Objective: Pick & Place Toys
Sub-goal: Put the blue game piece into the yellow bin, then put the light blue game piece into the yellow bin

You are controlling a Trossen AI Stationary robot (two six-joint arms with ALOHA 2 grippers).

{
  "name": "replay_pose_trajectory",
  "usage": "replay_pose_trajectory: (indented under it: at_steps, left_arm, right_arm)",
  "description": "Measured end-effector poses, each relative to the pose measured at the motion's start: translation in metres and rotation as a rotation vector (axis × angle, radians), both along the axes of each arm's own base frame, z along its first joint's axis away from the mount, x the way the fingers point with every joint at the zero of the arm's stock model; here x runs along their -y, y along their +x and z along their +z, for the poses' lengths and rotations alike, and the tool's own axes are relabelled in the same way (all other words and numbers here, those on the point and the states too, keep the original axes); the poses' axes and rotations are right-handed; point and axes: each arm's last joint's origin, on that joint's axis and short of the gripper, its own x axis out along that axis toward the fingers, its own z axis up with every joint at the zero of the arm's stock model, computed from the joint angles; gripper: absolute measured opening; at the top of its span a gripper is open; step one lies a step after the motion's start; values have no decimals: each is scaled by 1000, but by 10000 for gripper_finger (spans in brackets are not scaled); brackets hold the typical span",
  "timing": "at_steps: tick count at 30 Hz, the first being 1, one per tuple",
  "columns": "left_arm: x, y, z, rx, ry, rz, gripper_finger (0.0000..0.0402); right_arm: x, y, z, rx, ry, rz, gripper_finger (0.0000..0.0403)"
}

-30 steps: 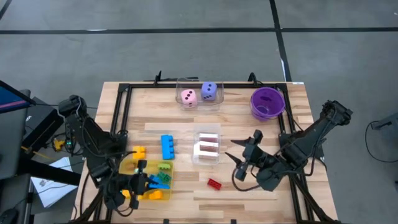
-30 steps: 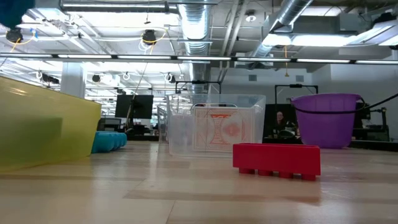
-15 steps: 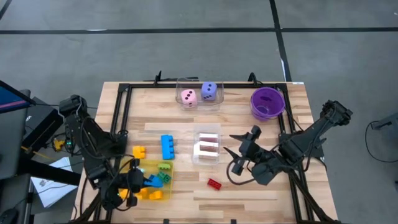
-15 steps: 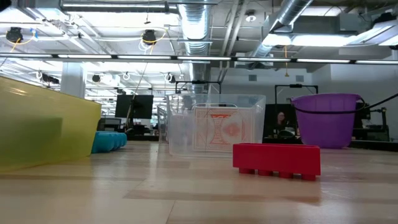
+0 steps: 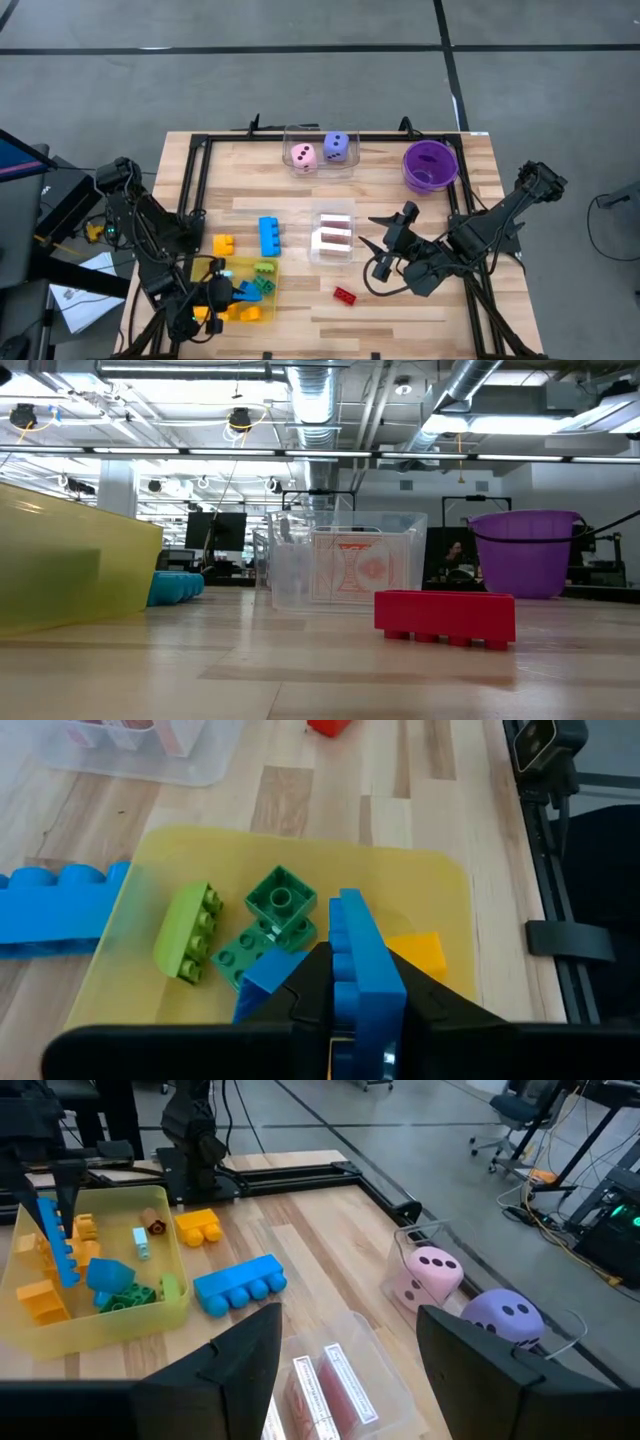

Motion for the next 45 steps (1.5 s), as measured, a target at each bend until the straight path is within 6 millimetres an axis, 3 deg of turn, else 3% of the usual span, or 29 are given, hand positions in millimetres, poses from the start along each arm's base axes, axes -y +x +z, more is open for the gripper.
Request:
replay_pose_trajectory:
  at_steps: [15,34,45]
  left_arm:
    - [0,0,0,1,-1,0,48]
    - [-5,0,10,105,13,49,169]
    - [-8,0,16,175,111,24,200]
  right_arm:
    - [-1,0,-1,-15,6,20,225]
    - [-1,0,-1,-16,7,21,225]
    - [-1,0,-1,-19,2,23,225]
